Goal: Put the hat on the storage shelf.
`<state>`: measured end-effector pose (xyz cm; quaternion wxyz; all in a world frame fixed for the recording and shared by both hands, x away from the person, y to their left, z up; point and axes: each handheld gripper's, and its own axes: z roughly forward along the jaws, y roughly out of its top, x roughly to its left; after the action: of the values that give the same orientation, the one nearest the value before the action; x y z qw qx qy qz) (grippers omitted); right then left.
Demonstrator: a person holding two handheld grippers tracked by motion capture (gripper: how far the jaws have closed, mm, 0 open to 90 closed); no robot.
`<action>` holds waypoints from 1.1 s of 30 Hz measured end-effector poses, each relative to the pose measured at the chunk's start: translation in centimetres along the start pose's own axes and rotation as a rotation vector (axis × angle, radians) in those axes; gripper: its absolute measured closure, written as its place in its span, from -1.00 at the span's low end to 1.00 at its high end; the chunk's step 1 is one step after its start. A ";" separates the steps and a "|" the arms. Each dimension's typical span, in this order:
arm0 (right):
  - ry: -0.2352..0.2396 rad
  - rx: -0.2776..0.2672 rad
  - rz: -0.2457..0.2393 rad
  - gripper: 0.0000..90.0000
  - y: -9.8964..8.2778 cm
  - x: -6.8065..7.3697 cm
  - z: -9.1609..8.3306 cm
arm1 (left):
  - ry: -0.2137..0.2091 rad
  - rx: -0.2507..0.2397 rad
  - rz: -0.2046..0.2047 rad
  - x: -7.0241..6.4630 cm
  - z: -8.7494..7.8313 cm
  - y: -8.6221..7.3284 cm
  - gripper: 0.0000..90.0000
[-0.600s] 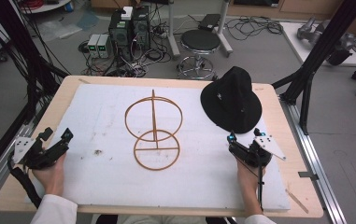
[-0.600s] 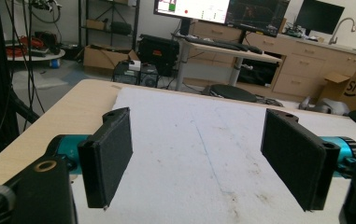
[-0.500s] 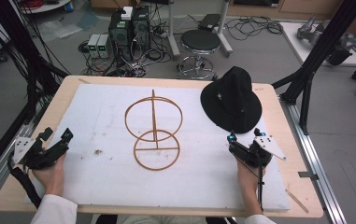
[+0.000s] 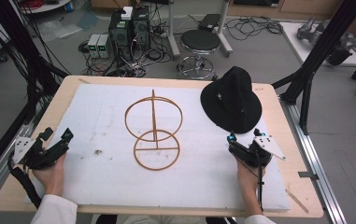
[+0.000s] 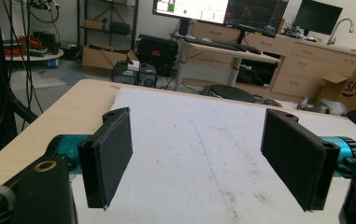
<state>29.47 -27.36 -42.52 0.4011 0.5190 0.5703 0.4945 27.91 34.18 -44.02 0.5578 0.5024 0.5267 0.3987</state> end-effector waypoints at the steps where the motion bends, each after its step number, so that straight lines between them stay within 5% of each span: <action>1: 0.000 0.000 0.000 -0.78 0.0 0.0 0.0 | -0.001 0.000 0.000 0.0 0.0 0.0 -0.44; 23: 0.007 -0.005 0.002 -0.78 0.0 0.0 0.1 | -0.005 0.001 -0.003 0.0 0.1 0.0 -0.44; 33: 0.021 -0.014 -0.005 -0.78 1.4 0.1 0.4 | -0.005 0.004 0.004 -0.1 0.1 -0.1 -0.44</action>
<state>30.10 -27.20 -41.19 0.4001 0.5095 0.5722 0.5030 28.01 34.08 -44.06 0.5574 0.5058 0.5250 0.3974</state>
